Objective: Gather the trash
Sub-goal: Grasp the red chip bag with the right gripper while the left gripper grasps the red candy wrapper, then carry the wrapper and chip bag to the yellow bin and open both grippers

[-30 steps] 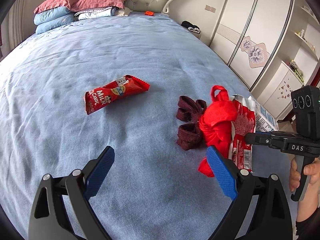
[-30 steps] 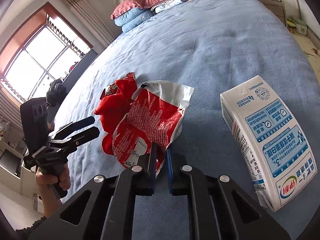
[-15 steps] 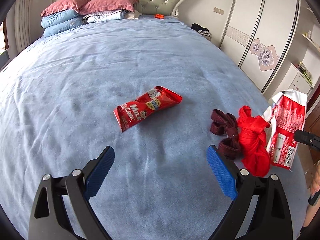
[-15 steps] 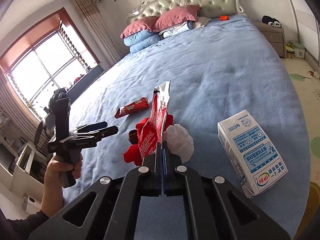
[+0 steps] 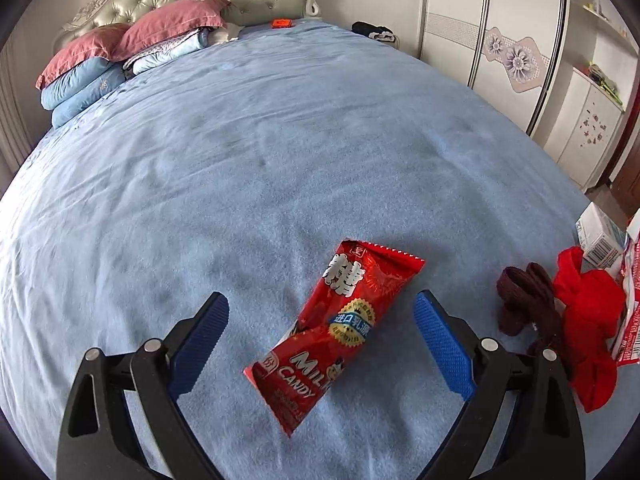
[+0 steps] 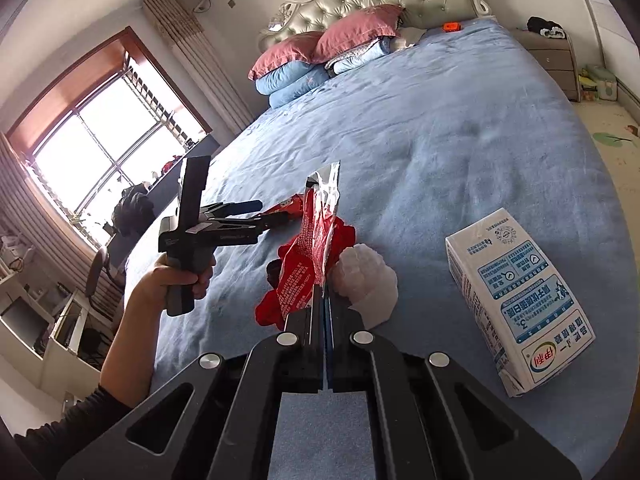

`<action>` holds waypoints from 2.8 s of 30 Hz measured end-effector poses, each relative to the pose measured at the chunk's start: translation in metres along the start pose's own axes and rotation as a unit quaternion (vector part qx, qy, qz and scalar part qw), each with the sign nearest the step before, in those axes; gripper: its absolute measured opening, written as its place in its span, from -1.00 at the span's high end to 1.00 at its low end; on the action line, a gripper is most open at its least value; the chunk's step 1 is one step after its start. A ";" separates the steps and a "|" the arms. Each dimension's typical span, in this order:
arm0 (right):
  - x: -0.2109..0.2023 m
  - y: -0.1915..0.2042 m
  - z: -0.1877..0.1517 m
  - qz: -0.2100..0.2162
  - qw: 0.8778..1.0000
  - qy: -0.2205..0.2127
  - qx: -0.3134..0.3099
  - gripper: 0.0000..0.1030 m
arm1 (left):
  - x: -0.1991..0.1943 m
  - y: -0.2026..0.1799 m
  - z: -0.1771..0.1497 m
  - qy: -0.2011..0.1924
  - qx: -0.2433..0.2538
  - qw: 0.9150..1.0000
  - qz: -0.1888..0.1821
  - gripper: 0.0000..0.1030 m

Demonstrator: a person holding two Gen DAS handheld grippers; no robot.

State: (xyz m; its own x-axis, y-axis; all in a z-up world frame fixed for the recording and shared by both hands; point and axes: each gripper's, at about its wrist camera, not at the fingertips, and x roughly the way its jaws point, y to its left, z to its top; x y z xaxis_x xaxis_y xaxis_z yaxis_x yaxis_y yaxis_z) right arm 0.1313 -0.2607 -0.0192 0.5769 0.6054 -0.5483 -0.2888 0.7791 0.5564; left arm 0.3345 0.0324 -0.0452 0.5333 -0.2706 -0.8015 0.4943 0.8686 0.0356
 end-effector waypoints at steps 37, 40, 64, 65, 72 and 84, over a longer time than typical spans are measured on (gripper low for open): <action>-0.096 0.028 -0.079 -0.029 0.999 -0.009 -0.015 0.97 | -0.162 -0.212 -0.091 -0.054 0.025 0.989 -0.137 0.38; -0.122 0.018 -0.091 -0.043 0.999 -0.016 -0.008 0.97 | -0.167 -0.242 -0.086 -0.056 0.039 0.986 -0.152 0.38; -0.296 -0.134 -0.173 -0.172 0.974 -0.086 0.118 0.97 | -0.089 -0.500 -0.045 0.009 0.135 0.953 -0.270 0.37; -0.300 -0.139 -0.175 -0.177 0.973 -0.087 0.122 0.97 | -0.084 -0.509 -0.044 0.012 0.140 0.953 -0.270 0.37; -0.316 -0.180 -0.191 -0.207 0.963 -0.084 0.150 0.97 | -0.046 -0.552 -0.033 0.049 0.149 0.950 -0.269 0.36; -0.289 -0.237 -0.202 -0.205 0.957 -0.061 0.197 0.97 | 0.020 -0.569 -0.028 0.111 0.114 0.947 -0.278 0.36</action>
State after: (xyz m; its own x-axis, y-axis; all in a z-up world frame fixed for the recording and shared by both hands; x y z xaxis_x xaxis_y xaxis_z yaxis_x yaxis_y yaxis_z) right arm -0.1216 -0.5876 -0.1184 0.6718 0.2194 -0.7075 0.2782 0.8104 0.5156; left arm 0.0450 -0.4554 -0.0979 0.0023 -0.5445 -0.8388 0.8051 0.4985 -0.3214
